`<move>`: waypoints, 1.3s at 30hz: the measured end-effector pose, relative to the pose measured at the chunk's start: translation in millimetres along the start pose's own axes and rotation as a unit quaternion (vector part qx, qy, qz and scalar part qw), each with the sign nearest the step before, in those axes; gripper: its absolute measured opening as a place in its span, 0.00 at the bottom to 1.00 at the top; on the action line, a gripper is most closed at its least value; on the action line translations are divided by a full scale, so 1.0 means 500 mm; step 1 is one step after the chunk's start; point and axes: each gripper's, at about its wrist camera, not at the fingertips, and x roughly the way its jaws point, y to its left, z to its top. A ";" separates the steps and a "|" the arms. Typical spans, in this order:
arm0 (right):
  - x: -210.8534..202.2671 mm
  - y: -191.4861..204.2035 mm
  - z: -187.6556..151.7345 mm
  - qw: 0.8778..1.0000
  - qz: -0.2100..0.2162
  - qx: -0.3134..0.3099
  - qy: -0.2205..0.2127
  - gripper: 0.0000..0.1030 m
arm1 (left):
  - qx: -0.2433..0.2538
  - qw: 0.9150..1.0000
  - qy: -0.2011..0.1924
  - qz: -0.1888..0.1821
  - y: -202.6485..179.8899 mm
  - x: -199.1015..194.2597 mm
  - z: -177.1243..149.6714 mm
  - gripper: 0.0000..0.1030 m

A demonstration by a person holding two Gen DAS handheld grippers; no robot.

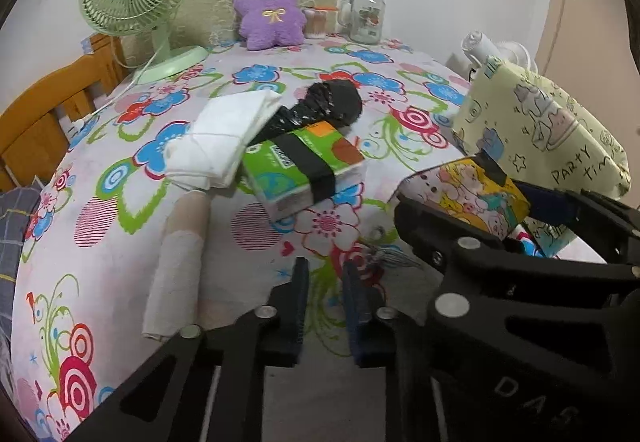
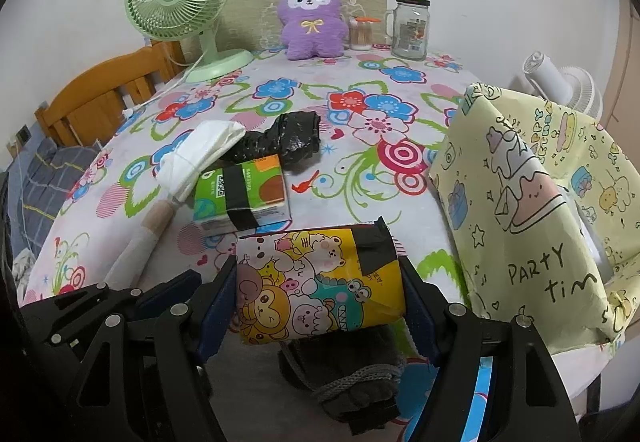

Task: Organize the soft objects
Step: 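Close the left gripper on the white paper roll while the right gripper holds the yellow package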

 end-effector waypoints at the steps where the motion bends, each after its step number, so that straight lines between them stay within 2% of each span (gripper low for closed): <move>1: 0.000 0.001 0.000 1.000 0.001 -0.001 0.000 0.75 | -0.002 1.000 -0.001 0.001 0.004 -0.001 0.001 0.11; 3: 0.000 0.005 0.002 1.000 0.001 -0.001 0.000 0.75 | -0.005 1.000 -0.003 0.003 0.012 -0.005 0.001 0.11; 5: 0.002 0.009 0.004 1.000 0.002 -0.001 0.000 0.74 | -0.009 1.000 -0.004 0.010 0.021 -0.006 0.003 0.16; 6: 0.003 0.011 0.005 1.000 0.004 -0.001 0.000 0.74 | -0.012 1.000 -0.002 0.012 0.027 -0.006 0.004 0.30; 8: 0.005 0.016 0.009 1.000 0.007 -0.002 -0.001 0.74 | -0.021 1.000 0.001 0.018 0.040 -0.007 0.007 0.47; 10: 0.007 0.023 0.013 1.000 0.011 -0.002 -0.002 0.74 | -0.030 0.999 -0.009 0.035 0.054 -0.015 0.011 0.55; 11: 0.008 0.026 0.016 1.000 0.013 -0.001 -0.003 0.74 | -0.032 0.999 -0.019 0.039 0.059 -0.021 0.013 0.55; 18: 0.025 0.053 0.028 1.000 0.018 -0.008 -0.002 0.74 | -0.038 0.998 -0.017 0.056 0.093 -0.016 0.023 0.55; 29: 0.056 0.075 0.038 1.000 0.017 -0.015 0.012 0.74 | -0.052 0.997 0.001 0.058 0.136 0.019 0.029 0.51; 32: 0.061 0.078 0.039 1.000 0.017 -0.015 0.014 0.74 | -0.055 0.997 0.000 0.059 0.143 0.027 0.026 0.45; 34: 0.061 0.079 0.038 1.000 0.017 -0.016 0.015 0.74 | -0.051 0.997 -0.002 0.060 0.140 0.026 0.024 0.35; 39: 0.061 0.079 0.038 1.000 0.017 -0.015 0.015 0.74 | -0.050 0.998 -0.004 0.047 0.135 0.022 0.021 0.22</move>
